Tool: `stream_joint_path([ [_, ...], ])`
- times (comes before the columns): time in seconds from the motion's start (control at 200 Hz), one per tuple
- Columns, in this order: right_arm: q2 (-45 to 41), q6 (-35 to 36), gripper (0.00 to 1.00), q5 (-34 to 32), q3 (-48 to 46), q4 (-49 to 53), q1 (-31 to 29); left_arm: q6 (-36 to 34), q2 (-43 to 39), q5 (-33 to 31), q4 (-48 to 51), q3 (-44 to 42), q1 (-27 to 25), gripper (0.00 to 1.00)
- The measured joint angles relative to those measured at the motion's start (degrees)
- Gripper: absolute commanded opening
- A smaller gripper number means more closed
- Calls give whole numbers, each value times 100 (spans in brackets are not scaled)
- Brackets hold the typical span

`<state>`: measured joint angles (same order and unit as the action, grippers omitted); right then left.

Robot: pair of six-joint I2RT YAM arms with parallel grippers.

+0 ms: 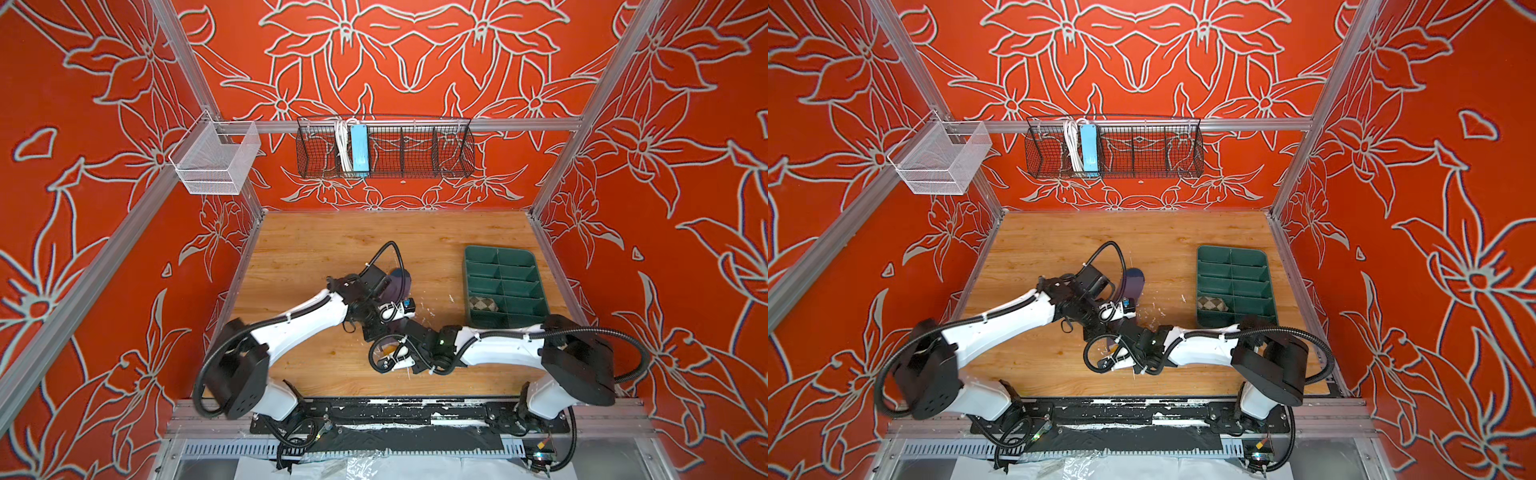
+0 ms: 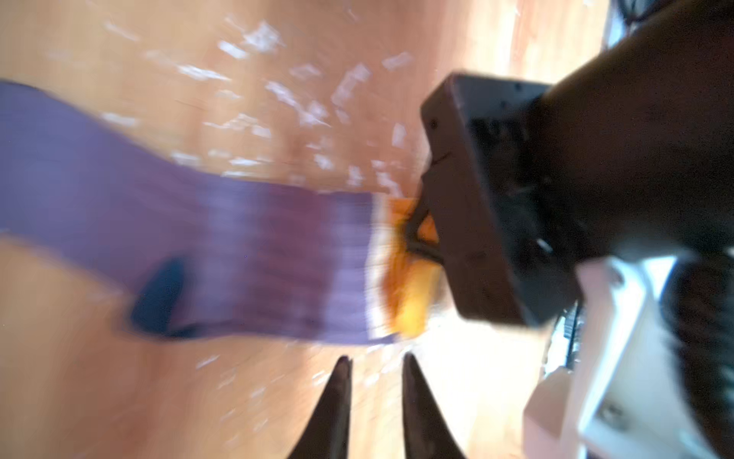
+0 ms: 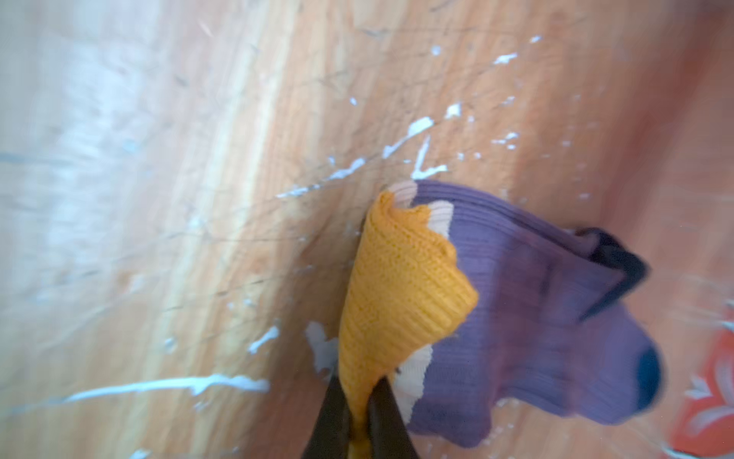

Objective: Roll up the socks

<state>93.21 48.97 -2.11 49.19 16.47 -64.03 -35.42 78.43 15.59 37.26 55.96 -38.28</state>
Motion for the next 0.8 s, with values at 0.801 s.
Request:
stream_joint_path([
  [0.801, 2865, -205, 0, 3630, 3560, 4741, 1279, -2566, -5021, -787, -573, -1733, -337, 40],
])
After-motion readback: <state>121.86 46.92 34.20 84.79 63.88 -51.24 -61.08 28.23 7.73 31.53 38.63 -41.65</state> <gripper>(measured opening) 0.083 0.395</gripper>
